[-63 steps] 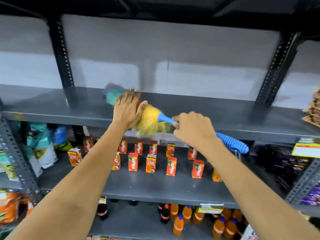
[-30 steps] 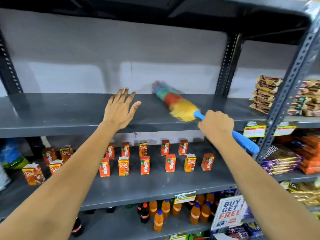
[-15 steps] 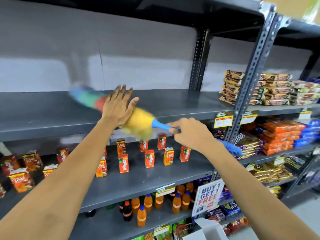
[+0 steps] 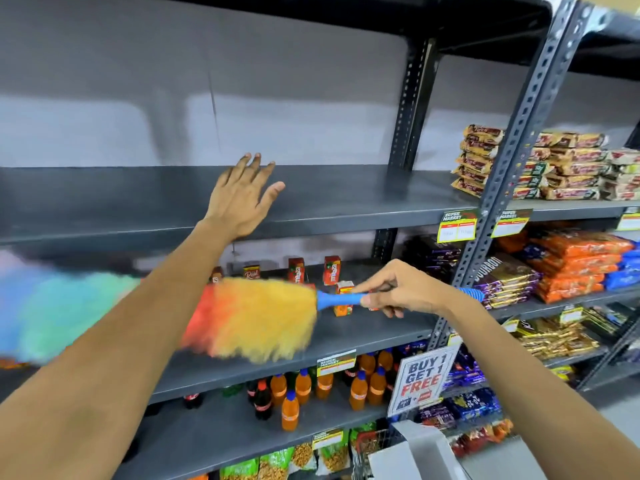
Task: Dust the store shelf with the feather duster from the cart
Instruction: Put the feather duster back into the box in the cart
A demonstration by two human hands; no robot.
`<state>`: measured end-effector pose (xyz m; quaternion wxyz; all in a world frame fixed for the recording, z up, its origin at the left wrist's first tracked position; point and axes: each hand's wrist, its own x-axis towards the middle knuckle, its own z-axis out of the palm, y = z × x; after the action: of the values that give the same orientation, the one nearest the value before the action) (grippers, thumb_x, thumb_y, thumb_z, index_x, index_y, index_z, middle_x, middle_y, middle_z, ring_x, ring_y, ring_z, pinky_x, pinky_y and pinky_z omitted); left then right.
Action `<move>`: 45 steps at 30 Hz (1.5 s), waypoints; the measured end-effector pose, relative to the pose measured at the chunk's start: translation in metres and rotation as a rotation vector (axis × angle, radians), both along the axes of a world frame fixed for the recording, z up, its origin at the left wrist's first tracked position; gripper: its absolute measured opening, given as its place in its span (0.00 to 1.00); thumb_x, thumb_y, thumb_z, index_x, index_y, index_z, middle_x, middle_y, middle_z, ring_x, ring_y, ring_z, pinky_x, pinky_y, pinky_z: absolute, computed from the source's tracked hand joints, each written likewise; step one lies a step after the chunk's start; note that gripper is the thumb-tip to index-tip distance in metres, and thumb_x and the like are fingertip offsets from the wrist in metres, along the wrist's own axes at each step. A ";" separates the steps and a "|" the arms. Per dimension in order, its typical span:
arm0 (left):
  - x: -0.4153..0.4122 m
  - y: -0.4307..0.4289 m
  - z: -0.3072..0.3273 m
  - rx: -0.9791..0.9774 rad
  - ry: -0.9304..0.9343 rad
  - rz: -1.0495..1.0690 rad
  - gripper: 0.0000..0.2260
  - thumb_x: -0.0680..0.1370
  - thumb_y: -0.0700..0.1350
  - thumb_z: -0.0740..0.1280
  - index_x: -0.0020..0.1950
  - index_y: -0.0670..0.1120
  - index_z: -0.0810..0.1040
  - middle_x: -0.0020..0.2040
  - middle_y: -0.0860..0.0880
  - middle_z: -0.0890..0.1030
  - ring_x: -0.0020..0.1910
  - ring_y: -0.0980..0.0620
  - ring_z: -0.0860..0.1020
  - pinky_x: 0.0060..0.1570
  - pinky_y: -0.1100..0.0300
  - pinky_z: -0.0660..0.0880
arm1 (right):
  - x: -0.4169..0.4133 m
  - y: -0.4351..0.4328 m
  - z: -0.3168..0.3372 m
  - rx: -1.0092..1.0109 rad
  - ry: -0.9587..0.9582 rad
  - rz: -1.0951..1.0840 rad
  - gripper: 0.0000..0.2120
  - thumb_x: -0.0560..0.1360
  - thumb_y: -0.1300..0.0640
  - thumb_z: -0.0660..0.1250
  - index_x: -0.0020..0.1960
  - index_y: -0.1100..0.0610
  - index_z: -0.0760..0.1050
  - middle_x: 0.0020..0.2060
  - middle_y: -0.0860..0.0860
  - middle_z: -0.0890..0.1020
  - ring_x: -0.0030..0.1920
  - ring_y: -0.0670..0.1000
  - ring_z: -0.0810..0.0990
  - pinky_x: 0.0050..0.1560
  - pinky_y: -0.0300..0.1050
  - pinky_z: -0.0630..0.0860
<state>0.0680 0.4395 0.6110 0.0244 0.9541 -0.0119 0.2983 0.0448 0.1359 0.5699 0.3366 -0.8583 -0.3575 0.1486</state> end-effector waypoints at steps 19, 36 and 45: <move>-0.022 -0.199 -0.178 0.091 0.278 -0.564 0.23 0.80 0.55 0.51 0.72 0.47 0.62 0.75 0.43 0.61 0.76 0.45 0.55 0.73 0.48 0.55 | -0.030 -0.142 -0.075 -0.687 0.385 -0.412 0.10 0.73 0.67 0.65 0.53 0.63 0.81 0.16 0.44 0.77 0.17 0.43 0.74 0.19 0.33 0.70; -0.041 -0.315 -0.355 -0.036 0.765 -0.739 0.32 0.75 0.63 0.39 0.74 0.50 0.58 0.77 0.48 0.58 0.77 0.50 0.51 0.73 0.51 0.54 | -0.106 -0.257 -0.270 -0.785 0.563 -1.073 0.08 0.75 0.56 0.62 0.50 0.58 0.75 0.55 0.58 0.81 0.53 0.58 0.81 0.51 0.45 0.74; -0.046 -0.357 -0.433 0.049 1.054 -0.815 0.24 0.81 0.57 0.48 0.75 0.49 0.57 0.77 0.48 0.56 0.77 0.51 0.48 0.74 0.53 0.49 | -0.108 -0.261 -0.388 -0.765 0.611 -1.203 0.15 0.77 0.56 0.59 0.61 0.59 0.75 0.59 0.60 0.79 0.59 0.59 0.78 0.57 0.50 0.74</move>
<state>0.0216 0.0823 0.1781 0.1159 0.8917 -0.3647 -0.2416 -0.0628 -0.1247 0.1816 0.1231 -0.8824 0.3548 0.2835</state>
